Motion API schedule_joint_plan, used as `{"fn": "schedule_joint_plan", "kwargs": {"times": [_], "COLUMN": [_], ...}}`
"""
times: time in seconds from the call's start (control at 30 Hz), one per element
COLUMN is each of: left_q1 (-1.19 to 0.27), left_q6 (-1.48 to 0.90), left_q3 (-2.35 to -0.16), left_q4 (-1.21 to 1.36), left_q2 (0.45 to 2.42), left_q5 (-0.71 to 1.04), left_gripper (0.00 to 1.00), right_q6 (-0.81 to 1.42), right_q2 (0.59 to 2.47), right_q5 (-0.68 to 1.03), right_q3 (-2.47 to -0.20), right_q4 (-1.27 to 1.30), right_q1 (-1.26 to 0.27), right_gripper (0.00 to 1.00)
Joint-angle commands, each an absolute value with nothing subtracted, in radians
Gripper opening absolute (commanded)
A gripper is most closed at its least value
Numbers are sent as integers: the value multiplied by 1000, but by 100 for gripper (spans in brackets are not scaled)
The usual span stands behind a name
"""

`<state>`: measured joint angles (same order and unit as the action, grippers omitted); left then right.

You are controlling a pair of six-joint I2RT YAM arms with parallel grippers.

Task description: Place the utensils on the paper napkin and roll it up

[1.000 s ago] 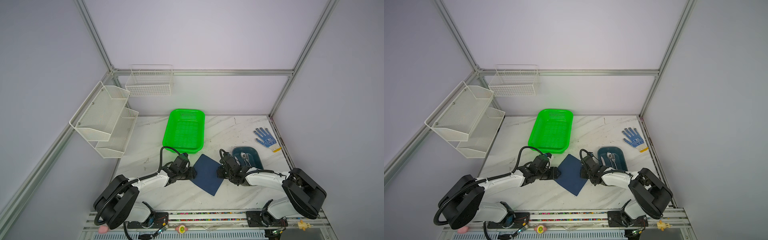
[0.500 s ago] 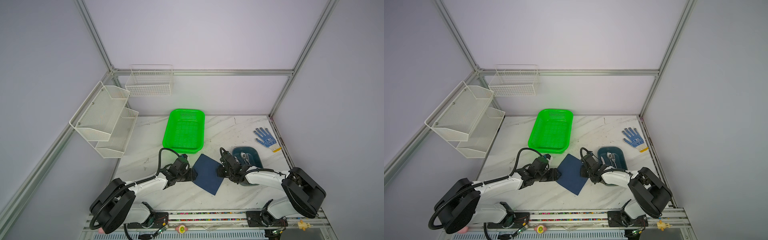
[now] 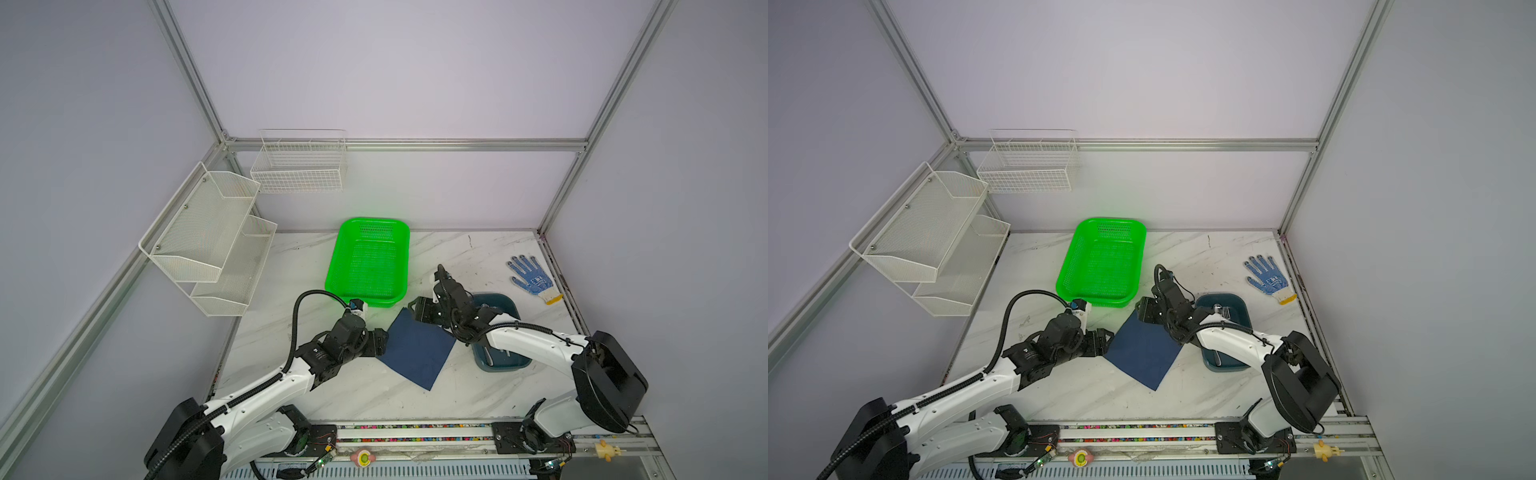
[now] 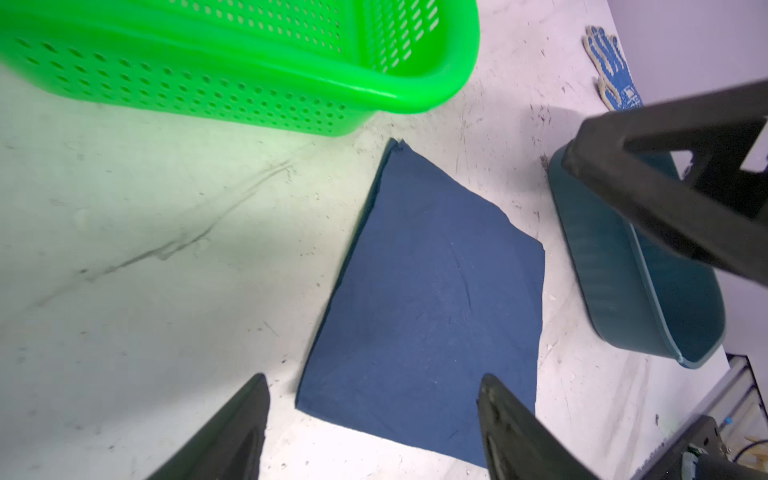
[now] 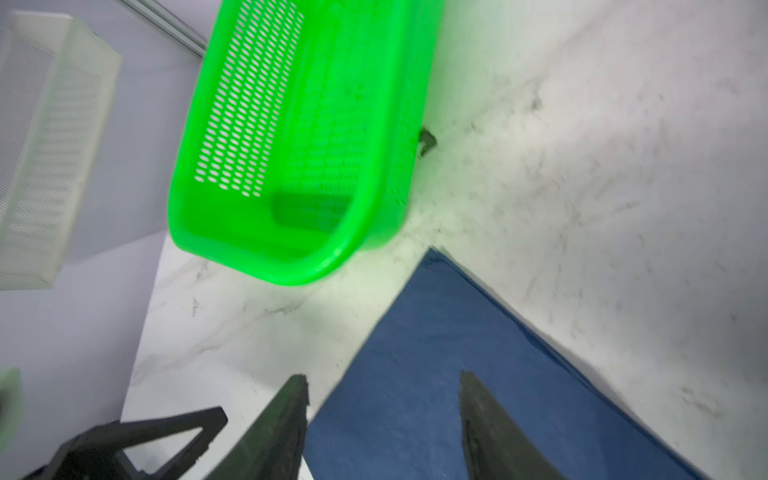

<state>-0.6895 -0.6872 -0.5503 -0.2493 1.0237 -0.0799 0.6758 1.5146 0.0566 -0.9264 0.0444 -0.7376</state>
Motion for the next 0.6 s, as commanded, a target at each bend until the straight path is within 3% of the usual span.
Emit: {"fn": "schedule_joint_plan", "kwargs": {"times": [0.0,0.27,0.57], "left_q1": [-688,-684,-682], "left_q6": [-650,-644,-646], "left_q3": [-570,-554,-536], "left_q4": [-324,-404,-426], "left_q2": [941,812,768], "left_q5": [-202,-321,-317], "left_gripper": [82,95,97], "right_q6": [705,705,569], "right_q2": [1589,1863,2150], "right_q5": [122,172,258], "right_q3": [-992,-1249,-1621], "right_q4": [93,35,-144], "right_q1": [-699,-669,-721], "right_gripper": [66,66,64]}}
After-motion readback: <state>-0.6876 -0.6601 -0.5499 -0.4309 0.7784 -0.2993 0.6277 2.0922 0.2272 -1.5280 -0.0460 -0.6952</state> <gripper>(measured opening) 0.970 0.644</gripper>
